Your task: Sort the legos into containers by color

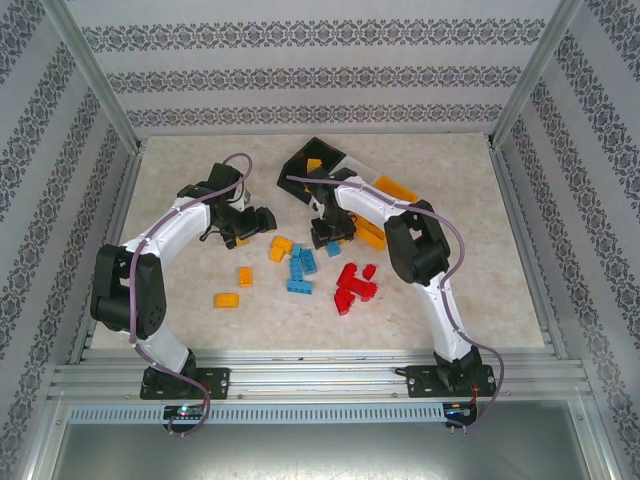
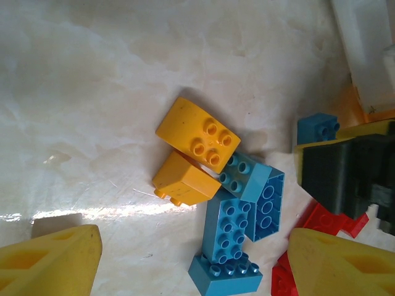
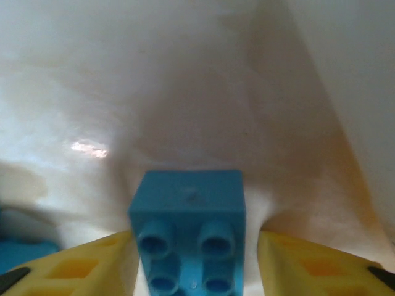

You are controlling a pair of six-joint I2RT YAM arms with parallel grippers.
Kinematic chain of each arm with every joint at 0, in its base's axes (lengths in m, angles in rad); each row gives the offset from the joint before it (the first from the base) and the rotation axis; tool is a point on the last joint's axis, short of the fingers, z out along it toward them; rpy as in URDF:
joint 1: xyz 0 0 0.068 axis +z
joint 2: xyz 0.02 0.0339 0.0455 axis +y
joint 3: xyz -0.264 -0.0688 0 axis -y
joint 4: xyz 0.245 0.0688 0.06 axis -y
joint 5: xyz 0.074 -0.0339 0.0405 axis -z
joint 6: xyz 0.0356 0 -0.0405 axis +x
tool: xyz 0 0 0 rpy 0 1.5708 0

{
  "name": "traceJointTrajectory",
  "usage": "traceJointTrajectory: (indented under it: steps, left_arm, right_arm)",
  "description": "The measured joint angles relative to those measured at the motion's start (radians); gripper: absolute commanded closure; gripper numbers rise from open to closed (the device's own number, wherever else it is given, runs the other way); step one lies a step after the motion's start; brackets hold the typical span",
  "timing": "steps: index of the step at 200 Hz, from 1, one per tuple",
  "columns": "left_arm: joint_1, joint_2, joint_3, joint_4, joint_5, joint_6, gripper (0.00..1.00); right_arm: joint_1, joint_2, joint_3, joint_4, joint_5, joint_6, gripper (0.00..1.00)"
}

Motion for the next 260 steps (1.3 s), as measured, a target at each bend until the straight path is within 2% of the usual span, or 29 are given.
traceJointTrajectory:
  steps: [26,70,98,152,199,216,238,260]
  left_arm:
    - [0.0,0.005,0.0,0.001,0.0,-0.006,0.2]
    - [0.0,0.048,0.027,0.0,0.0,-0.014,0.2]
    - [-0.014,0.056,0.071,-0.002,-0.006,-0.01,0.2]
    - [-0.111,0.113,0.142,-0.012,-0.036,0.014,0.22]
    - [-0.166,0.129,0.163,-0.058,-0.069,0.04,0.22]
    - [-0.175,0.129,0.164,-0.068,-0.083,0.045,0.22]
    - [-0.181,0.129,0.164,-0.086,-0.091,0.05,0.22]
    - [-0.182,0.129,0.164,-0.093,-0.093,0.055,0.22]
  right_arm:
    - [-0.005,0.001,0.011,0.005,-0.006,-0.005,0.65]
    - [-0.005,-0.006,0.016,-0.002,-0.007,-0.003,0.66]
    - [-0.025,-0.064,0.019,-0.008,-0.046,0.02,0.66]
    - [-0.175,-0.146,0.177,0.017,-0.124,0.136,0.66]
    - [-0.287,-0.048,0.301,0.05,-0.168,0.246,0.65]
    - [-0.3,0.019,0.361,0.049,-0.174,0.267,0.62]
    - [-0.304,0.096,0.437,0.033,-0.183,0.277,0.47]
    - [-0.304,0.129,0.491,0.011,-0.19,0.289,0.42]
